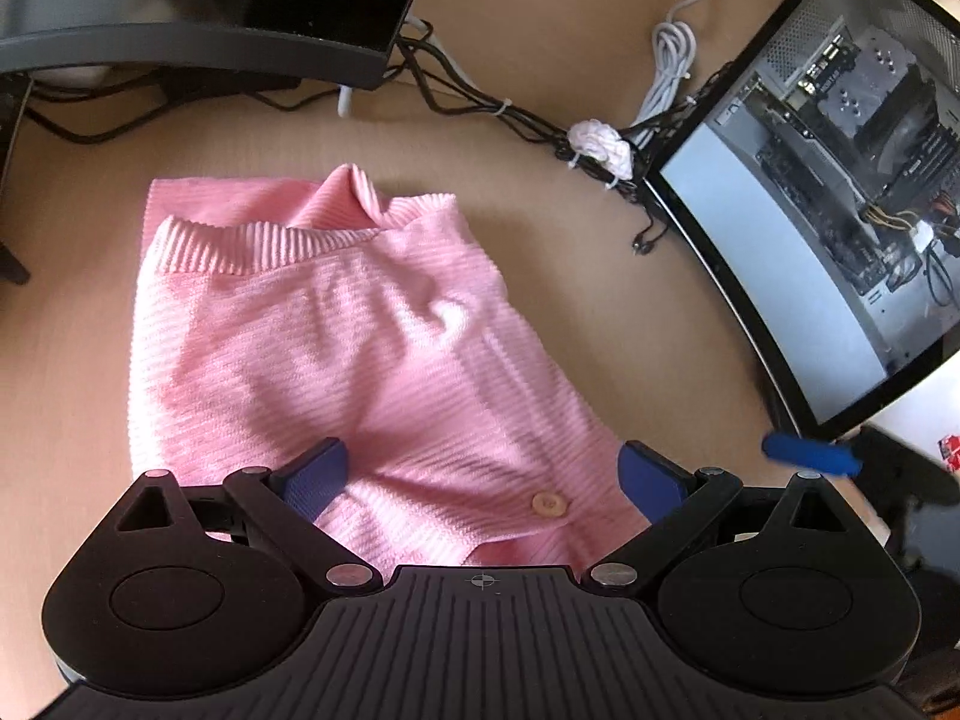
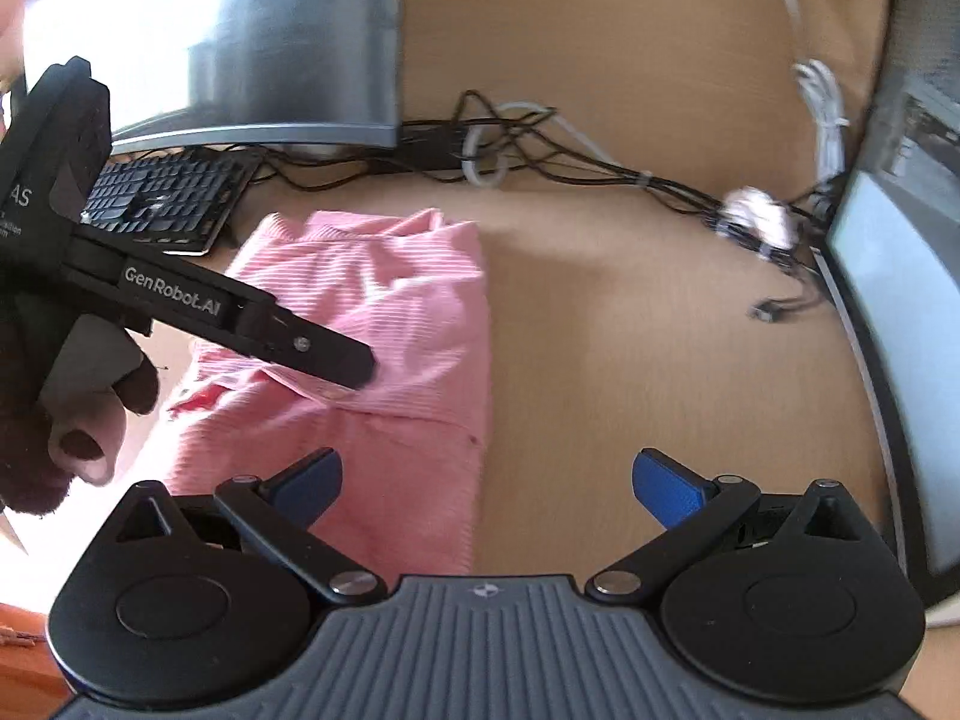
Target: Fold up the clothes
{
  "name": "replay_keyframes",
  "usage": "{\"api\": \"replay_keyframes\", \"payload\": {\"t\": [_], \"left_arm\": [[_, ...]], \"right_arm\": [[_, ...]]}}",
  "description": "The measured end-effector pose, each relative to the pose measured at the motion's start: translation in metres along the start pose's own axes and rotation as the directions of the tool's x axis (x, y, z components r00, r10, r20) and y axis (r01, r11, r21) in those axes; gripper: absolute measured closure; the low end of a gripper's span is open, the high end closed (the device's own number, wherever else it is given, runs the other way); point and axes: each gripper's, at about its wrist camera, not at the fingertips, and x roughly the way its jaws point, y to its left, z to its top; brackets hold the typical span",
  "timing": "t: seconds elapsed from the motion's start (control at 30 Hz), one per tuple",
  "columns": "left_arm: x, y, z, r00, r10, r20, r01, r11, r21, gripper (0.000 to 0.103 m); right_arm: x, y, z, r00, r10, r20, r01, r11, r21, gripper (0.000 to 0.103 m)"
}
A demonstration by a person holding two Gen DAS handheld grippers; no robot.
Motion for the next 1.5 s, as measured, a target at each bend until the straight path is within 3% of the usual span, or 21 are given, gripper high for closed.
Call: {"api": "replay_keyframes", "payload": {"t": [0.2, 0.4, 0.47, 0.6, 0.7, 0.8, 0.87, 0.93, 1.13, 1.27, 1.33, 1.43, 1.5], "left_arm": [[-0.011, -0.002, -0.002, 0.998, 0.059, 0.014, -0.06, 0.998, 0.018, 0.003], [-0.025, -0.005, -0.013, 0.984, 0.174, 0.038, -0.177, 0.98, 0.088, 0.003], [-0.032, -0.003, -0.021, 0.978, 0.203, 0.041, -0.206, 0.973, 0.102, 0.003], [-0.046, 0.002, -0.035, 0.972, 0.232, 0.036, -0.235, 0.963, 0.134, 0.003], [-0.049, 0.006, -0.041, 0.97, 0.242, 0.019, -0.242, 0.959, 0.148, 0.003], [-0.047, 0.007, -0.043, 0.956, 0.294, 0.025, -0.294, 0.943, 0.157, 0.003], [-0.047, 0.008, -0.043, 0.93, 0.366, 0.042, -0.368, 0.914, 0.173, 0.003], [-0.049, 0.013, -0.045, 0.894, 0.444, 0.065, -0.448, 0.872, 0.199, 0.002], [-0.067, 0.017, -0.04, 0.936, 0.346, 0.066, -0.352, 0.926, 0.136, 0.003], [-0.073, 0.004, -0.028, 0.972, 0.218, 0.09, -0.224, 0.972, 0.067, 0.003], [-0.061, -0.009, -0.028, 0.964, 0.248, 0.091, -0.258, 0.958, 0.124, 0.003], [-0.036, -0.02, -0.034, 0.932, 0.356, 0.067, -0.362, 0.906, 0.221, 0.003], [-0.026, -0.021, -0.041, 0.914, 0.399, 0.066, -0.402, 0.876, 0.267, 0.003]], "right_arm": [[0.03, 0.031, -0.021, 0.996, -0.062, -0.062, 0.054, 0.991, -0.12, 0.0], [0.036, 0.024, -0.016, 0.993, -0.015, -0.113, 0.002, 0.993, -0.118, 0.0], [0.032, 0.02, -0.013, 0.997, -0.012, -0.077, 0.002, 0.992, -0.127, 0.0], [0.016, 0.003, 0.003, 0.998, -0.019, 0.057, 0.021, 0.999, -0.04, 0.0], [0.028, -0.004, 0.02, 0.998, -0.026, 0.058, 0.025, 1.0, 0.017, 0.0], [0.055, 0.01, 0.022, 0.998, -0.058, -0.015, 0.057, 0.996, -0.068, 0.0], [0.062, 0.016, 0.014, 0.996, -0.085, -0.019, 0.082, 0.988, -0.129, 0.0], [0.061, 0.014, 0.013, 0.997, -0.078, -0.018, 0.075, 0.99, -0.118, 0.0], [0.063, 0.014, 0.012, 0.996, -0.088, -0.024, 0.085, 0.991, -0.102, 0.0], [0.055, 0.012, 0.009, 0.996, -0.085, -0.017, 0.084, 0.993, -0.082, 0.0], [0.045, 0.006, 0.009, 0.998, -0.066, -0.006, 0.066, 0.997, -0.046, 0.0], [0.031, 0.003, 0.006, 1.0, -0.01, 0.0, 0.01, 0.999, -0.037, 0.0], [0.031, 0.009, -0.002, 1.0, -0.014, -0.028, 0.012, 0.996, -0.084, 0.0]]}}
